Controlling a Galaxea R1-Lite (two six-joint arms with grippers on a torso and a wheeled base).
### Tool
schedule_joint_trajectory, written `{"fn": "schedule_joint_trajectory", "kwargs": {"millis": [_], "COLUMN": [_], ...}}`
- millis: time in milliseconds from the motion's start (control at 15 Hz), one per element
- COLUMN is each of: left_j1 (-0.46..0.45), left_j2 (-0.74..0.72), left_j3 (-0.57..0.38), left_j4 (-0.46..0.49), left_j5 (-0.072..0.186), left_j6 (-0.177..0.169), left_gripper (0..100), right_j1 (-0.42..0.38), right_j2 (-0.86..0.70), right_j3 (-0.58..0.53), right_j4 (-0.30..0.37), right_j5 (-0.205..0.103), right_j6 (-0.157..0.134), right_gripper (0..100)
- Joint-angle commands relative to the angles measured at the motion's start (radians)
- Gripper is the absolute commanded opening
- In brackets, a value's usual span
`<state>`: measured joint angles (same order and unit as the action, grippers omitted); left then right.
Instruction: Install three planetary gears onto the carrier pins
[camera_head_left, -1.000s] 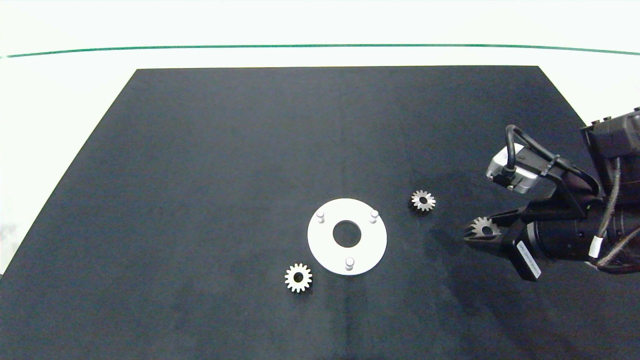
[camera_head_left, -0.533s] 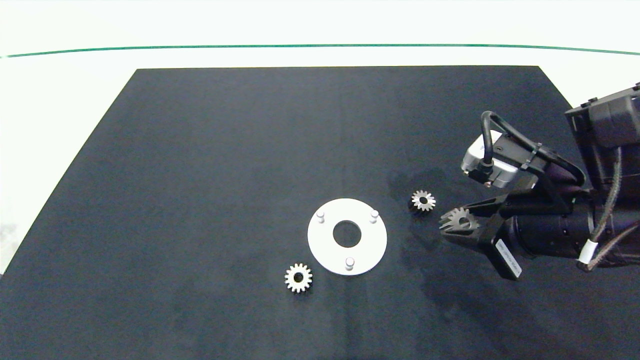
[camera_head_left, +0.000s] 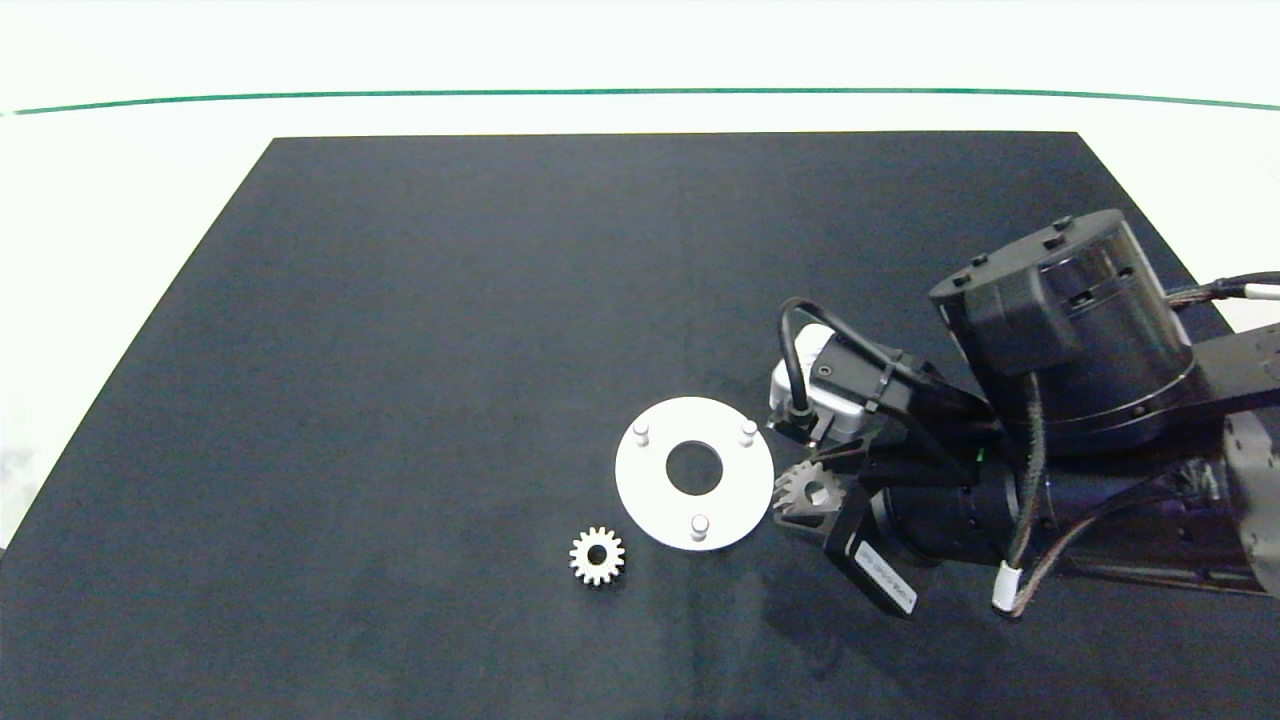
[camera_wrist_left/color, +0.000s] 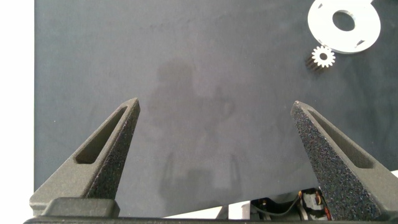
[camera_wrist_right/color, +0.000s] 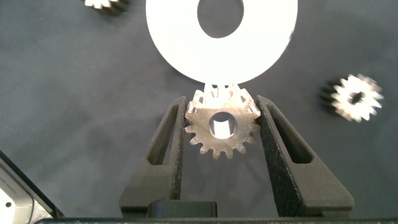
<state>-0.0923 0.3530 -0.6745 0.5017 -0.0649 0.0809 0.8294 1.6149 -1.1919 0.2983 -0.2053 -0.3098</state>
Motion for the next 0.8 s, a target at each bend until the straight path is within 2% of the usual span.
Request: {"fn": "schedule_joint_trajectory", "kwargs": {"millis": [67,800], "left_j1": [0.002,0.002], "left_j2": [-0.005,-0.002], "left_j3": [-0.004,-0.040], "left_j4": [0.003,0.003], "left_j5": [0.000,0.000], "left_j6": [0.000,0.002], "left_gripper": [100,100], "right_j1": [0.045,0.060], "right_j2": [0.077,0.200], "right_j3": [-0.040,-0.133], "right_j4": [0.001,0.002], "right_j5": [-0.017,-0.020], "right_j6": [-0.002,0.005], "right_gripper": [10,10]}}
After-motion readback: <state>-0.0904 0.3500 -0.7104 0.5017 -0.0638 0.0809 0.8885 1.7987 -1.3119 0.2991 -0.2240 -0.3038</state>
